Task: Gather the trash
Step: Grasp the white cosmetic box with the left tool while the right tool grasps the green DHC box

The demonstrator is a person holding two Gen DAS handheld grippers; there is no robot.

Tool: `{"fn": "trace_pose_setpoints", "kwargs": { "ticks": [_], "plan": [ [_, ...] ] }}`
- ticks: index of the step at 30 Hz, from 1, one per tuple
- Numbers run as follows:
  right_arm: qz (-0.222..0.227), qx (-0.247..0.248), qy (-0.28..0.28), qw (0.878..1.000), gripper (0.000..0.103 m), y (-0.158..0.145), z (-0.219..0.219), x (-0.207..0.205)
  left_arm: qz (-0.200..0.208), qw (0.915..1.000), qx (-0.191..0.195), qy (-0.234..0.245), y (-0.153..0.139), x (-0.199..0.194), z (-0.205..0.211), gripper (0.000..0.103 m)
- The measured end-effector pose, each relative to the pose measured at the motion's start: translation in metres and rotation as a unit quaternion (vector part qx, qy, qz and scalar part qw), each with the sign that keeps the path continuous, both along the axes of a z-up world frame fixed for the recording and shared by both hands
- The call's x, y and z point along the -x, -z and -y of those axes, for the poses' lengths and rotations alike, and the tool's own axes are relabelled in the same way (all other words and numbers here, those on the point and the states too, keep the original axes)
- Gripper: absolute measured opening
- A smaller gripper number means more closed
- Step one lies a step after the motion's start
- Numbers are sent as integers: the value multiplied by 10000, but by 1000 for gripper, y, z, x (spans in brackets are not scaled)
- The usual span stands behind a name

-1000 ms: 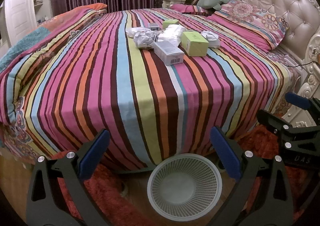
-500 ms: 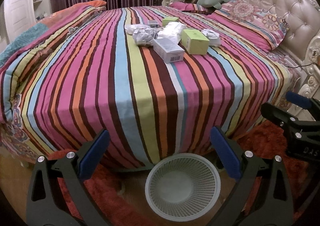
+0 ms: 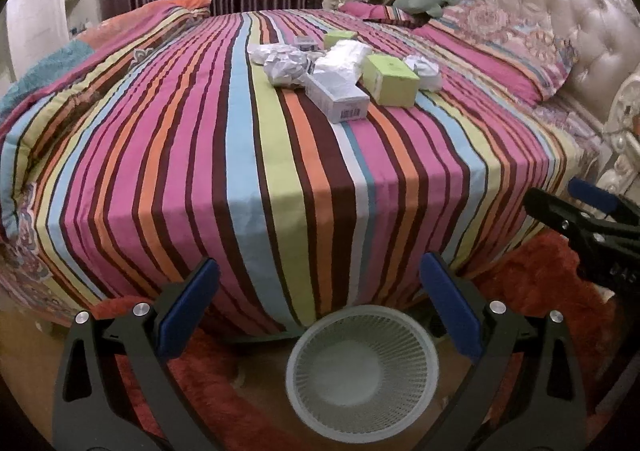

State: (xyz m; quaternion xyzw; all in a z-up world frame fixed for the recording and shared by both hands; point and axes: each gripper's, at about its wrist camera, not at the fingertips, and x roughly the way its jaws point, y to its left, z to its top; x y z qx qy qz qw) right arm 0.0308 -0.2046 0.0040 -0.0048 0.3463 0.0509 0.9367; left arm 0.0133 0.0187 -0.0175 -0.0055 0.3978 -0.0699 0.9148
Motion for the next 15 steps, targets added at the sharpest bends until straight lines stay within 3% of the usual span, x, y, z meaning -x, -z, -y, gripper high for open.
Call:
{"fn": "trace_pose_setpoints", "kwargs": {
  "ticks": [2,7,15],
  "plan": [
    [117,-56,139,9998,96,-2,7,-4,93,9999,91,-1,-1,-2,-3,97],
    [45,-289,169,9994,96,-6,16,-28,147,9986,-484,146,2,-31,9,97],
    [69,-503,96,9987,96,-15,16,-86,312,9988,-354,157,-5,-95,25,97]
  ]
}}
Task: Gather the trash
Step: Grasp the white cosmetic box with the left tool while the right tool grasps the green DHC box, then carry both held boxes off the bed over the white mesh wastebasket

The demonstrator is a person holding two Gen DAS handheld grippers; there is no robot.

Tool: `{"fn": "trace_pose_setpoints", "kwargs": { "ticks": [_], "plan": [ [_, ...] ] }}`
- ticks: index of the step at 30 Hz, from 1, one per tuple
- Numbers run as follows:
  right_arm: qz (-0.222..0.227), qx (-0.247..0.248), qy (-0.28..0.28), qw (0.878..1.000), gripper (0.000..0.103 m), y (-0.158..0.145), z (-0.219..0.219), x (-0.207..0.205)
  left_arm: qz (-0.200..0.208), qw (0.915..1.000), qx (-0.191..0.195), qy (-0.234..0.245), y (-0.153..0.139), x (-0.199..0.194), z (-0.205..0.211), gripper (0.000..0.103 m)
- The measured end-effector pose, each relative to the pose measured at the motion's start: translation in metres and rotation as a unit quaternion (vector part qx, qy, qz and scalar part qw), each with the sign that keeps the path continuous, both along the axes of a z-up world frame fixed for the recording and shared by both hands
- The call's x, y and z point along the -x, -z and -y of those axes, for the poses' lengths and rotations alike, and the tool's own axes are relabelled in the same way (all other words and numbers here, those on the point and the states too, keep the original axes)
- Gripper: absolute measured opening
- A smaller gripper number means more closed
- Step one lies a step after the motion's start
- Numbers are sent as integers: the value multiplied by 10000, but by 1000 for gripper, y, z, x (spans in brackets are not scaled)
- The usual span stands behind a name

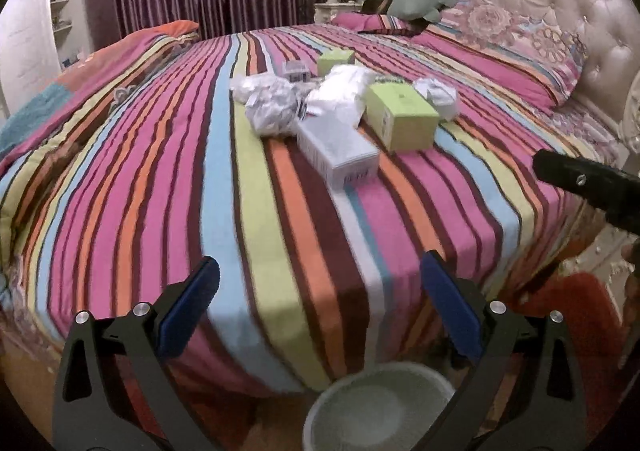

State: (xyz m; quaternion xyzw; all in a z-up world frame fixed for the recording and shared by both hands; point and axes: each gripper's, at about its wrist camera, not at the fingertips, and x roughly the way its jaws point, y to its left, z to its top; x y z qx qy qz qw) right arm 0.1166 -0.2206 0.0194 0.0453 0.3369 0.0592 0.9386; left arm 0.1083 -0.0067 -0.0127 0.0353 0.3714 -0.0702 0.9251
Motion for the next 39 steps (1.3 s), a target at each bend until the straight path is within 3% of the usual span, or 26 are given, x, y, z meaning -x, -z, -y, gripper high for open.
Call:
{"fn": "trace_pose_setpoints", "kwargs": {
  "ticks": [9,15,20,30,32,34,36,39],
  "plan": [
    [-131,-37,-557,9984,96,-1,-21,-79,41,9994,249,-234,10,-60,24,97],
    [-303,81,-623,9976,96,7,-30,-122,-61,9987,247,-443,24,-92,31,97],
    [-548,-37,-760,9956,96,15,-35,-145,-46,9983,215,-548,28,-112,35,97],
    [-1023,-6,-519,9934,93,33,-32,-170,-126,9975,12,-697,37,-133,33,96],
    [-1067,45,-537,9928,84,35,-32,-173,-134,9976,15,-685,38,-135,30,85],
    [-1158,-37,-599,9915,81,37,-33,-177,-219,9978,93,-623,40,-138,26,65],
    [-1182,-25,-623,9910,75,37,-34,-178,-287,9977,143,-603,42,-140,22,58],
    [-1177,48,-769,9900,65,35,-40,-174,-317,9980,163,-527,42,-140,19,57]
  ]
}}
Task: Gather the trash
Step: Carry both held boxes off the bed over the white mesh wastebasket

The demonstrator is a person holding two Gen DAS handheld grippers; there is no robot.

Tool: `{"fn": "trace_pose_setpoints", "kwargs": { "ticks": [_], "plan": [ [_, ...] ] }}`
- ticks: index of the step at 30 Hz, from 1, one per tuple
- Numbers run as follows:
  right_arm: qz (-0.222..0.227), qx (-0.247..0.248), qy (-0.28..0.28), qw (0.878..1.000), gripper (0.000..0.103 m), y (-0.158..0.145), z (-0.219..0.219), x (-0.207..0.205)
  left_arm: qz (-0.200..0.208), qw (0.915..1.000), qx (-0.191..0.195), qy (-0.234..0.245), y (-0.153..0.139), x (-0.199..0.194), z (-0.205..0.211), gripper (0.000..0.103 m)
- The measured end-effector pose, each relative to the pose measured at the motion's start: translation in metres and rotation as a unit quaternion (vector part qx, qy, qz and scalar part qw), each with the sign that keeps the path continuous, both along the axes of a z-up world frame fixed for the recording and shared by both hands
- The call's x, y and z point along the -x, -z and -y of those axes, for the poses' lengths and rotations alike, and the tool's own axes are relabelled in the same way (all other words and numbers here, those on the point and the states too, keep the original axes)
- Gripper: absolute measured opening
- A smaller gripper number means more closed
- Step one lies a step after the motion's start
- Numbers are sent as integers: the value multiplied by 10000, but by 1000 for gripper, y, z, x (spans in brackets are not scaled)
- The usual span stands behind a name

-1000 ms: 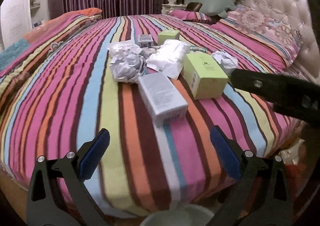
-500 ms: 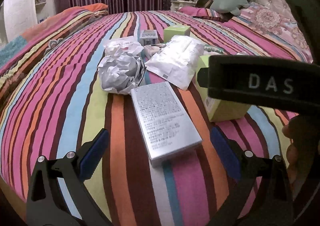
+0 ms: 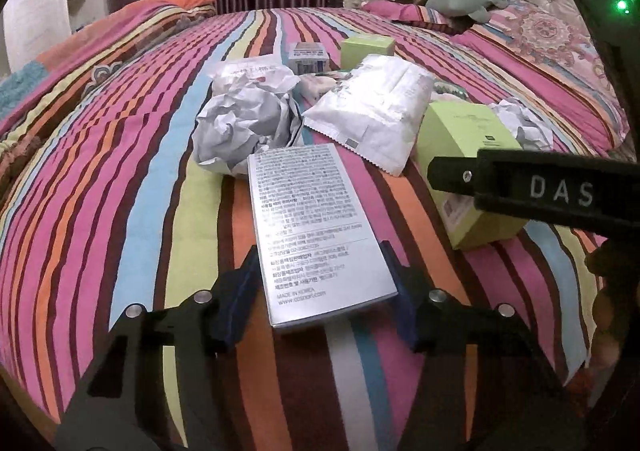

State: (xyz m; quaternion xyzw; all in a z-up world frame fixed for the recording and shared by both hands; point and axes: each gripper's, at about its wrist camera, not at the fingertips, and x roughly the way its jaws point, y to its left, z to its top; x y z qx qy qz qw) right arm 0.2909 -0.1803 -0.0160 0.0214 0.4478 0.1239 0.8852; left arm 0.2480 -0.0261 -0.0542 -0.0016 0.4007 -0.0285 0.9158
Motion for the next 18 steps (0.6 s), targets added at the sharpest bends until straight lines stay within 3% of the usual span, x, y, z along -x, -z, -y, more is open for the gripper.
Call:
{"fn": "trace_pose_setpoints", "kwargs": {
  "ticks": [13,18],
  "plan": [
    [-71,-335,-11,9994,63,-13,8,29,-22,9996,216,160,-10,14,-10,49],
    [-220,-809,175,9963,61,-15,22,41,72,9989,393,227,-24,26,-16,49]
  ]
}}
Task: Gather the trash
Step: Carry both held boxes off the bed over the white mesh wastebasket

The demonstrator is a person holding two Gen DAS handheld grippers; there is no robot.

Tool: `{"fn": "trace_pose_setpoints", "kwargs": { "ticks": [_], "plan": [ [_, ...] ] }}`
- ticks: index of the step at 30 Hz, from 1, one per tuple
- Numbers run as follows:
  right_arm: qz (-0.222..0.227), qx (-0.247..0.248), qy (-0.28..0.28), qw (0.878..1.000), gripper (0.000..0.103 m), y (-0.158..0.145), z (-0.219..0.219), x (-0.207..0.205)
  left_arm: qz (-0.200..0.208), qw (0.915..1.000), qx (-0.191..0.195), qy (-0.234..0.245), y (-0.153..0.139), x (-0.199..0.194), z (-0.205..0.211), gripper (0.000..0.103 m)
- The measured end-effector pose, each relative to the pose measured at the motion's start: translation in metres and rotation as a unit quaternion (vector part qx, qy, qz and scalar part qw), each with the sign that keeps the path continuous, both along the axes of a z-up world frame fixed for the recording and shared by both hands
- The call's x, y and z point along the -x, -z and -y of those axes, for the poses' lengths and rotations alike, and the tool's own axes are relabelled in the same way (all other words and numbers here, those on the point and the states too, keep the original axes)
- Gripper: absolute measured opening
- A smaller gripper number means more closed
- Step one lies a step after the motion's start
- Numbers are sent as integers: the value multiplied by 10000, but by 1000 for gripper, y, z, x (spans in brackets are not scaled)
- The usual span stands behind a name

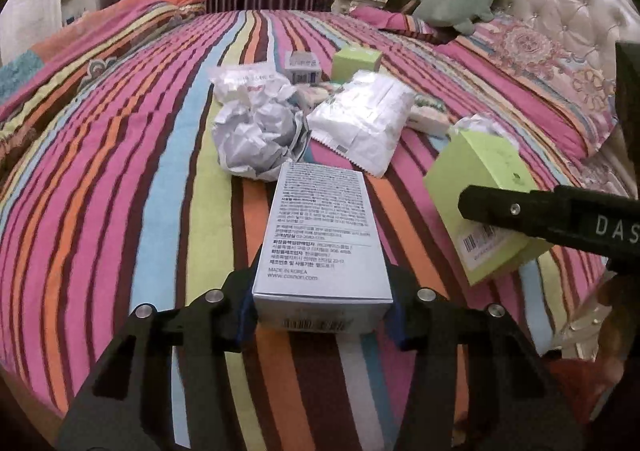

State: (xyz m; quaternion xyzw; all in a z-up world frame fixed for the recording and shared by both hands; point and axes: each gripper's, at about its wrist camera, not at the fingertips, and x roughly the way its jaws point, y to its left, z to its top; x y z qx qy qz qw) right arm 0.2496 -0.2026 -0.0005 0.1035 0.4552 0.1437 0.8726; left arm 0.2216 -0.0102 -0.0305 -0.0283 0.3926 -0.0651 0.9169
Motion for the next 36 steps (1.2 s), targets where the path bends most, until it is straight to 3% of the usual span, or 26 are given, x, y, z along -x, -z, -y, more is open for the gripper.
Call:
{"fn": "trace_pose_setpoints", "kwargs": {
  "ticks": [10,18,23,27,32,36],
  "plan": [
    [63,-304,-112,9995,60,-21,13,50,41,9993,119,348,-26,54,-11,49],
    [-271,-569,-329,9975,60,-15,17,110,-354,9950,-41,938,-18,132,-14,49],
    [-829,-566,-380,9942,60,15,8,141,-873,9887,-53,1220,7,166,-10,49],
    [-1391,-743,-226,9872,60,48,9,158,-1329,9829,200,1261,31,180,-7,49],
    [-2174,-821,58,9726,60,92,12,178,-2084,9678,53,1413,66,185,5,49],
    [-2382,-625,93,9691,60,106,8,176,-2530,9575,-71,1384,88,183,10,49]
  ]
}}
